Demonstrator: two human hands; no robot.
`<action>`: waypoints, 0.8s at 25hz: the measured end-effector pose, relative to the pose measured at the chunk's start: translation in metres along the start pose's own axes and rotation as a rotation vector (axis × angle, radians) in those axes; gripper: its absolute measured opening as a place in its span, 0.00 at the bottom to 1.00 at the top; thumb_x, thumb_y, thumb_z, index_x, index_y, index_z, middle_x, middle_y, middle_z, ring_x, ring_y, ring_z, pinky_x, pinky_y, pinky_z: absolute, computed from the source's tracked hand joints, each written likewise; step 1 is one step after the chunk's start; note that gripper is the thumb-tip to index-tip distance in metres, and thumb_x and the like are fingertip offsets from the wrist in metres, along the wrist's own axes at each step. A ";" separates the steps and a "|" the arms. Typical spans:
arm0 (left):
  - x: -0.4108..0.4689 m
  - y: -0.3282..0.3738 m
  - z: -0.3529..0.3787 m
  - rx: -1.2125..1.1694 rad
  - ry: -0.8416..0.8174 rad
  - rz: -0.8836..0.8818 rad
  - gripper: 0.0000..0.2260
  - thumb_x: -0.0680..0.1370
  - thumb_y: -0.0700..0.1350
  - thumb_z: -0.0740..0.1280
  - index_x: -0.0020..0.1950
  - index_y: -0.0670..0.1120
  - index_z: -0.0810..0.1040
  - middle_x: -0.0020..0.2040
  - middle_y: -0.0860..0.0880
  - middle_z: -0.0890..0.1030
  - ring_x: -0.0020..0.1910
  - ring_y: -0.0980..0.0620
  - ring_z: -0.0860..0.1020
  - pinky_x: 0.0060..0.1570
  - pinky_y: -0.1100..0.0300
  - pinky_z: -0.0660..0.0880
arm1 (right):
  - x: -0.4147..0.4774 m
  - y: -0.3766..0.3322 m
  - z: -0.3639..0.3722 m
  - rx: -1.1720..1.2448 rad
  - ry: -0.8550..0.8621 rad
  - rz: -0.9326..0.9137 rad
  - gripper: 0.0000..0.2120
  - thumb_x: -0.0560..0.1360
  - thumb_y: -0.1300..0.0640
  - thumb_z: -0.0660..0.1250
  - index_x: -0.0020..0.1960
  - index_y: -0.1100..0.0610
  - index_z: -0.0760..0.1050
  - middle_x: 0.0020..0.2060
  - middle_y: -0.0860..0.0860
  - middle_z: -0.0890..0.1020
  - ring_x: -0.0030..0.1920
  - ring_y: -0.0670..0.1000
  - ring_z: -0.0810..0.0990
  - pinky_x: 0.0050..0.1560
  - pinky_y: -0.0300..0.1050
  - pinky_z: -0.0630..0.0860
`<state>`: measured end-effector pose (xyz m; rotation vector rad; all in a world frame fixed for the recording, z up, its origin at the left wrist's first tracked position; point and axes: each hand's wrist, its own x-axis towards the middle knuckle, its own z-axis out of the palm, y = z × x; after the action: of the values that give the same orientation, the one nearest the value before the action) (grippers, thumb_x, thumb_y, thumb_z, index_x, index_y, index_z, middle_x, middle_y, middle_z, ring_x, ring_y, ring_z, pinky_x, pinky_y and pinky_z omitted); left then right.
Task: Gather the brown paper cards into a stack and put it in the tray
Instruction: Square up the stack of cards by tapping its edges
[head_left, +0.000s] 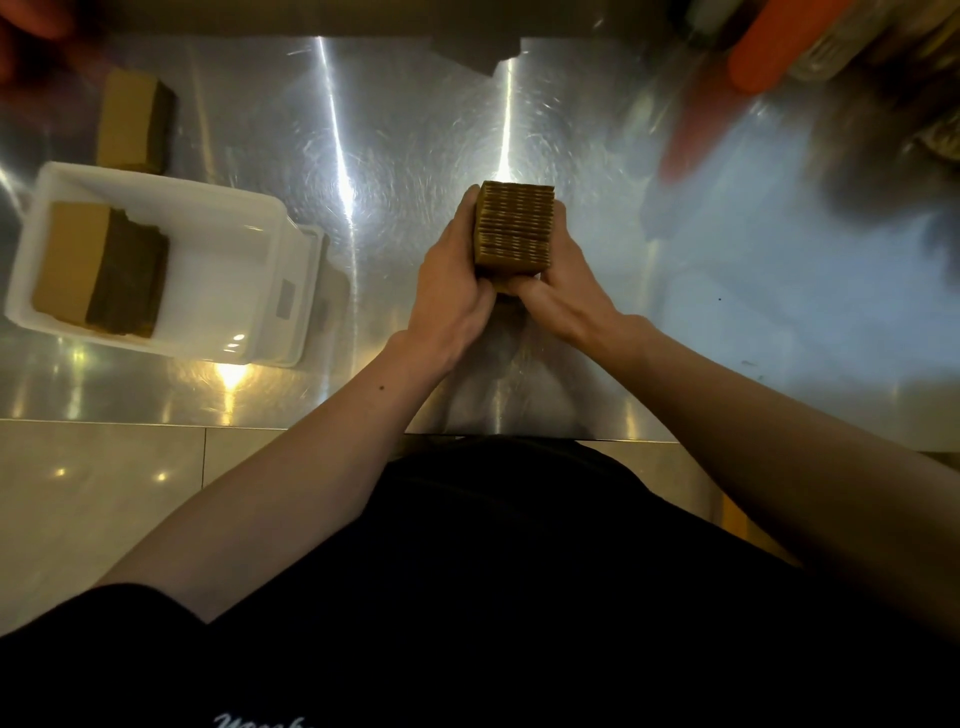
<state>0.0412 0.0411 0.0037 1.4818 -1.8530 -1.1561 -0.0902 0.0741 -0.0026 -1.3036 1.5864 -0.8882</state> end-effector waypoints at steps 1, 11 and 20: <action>-0.002 0.001 -0.001 -0.012 0.008 0.005 0.28 0.74 0.35 0.60 0.75 0.46 0.65 0.61 0.47 0.80 0.60 0.51 0.78 0.63 0.59 0.72 | 0.000 -0.001 -0.001 -0.003 -0.009 -0.008 0.32 0.72 0.55 0.71 0.70 0.56 0.61 0.56 0.42 0.71 0.54 0.39 0.75 0.58 0.32 0.70; -0.008 0.010 -0.007 -0.022 0.005 -0.010 0.25 0.72 0.31 0.58 0.68 0.45 0.70 0.53 0.48 0.81 0.52 0.52 0.79 0.56 0.63 0.75 | -0.002 -0.009 0.000 -0.013 -0.045 0.000 0.32 0.71 0.51 0.70 0.70 0.53 0.61 0.62 0.49 0.72 0.58 0.43 0.74 0.60 0.36 0.70; 0.005 0.029 -0.043 -0.001 0.122 -0.023 0.25 0.72 0.29 0.59 0.68 0.44 0.71 0.53 0.50 0.80 0.51 0.55 0.77 0.52 0.74 0.70 | 0.026 -0.048 0.002 -0.070 -0.069 -0.074 0.30 0.72 0.51 0.70 0.70 0.52 0.61 0.61 0.47 0.73 0.58 0.43 0.75 0.62 0.42 0.73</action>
<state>0.0586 0.0242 0.0502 1.5412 -1.7571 -1.0525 -0.0727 0.0392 0.0361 -1.4354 1.5364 -0.8301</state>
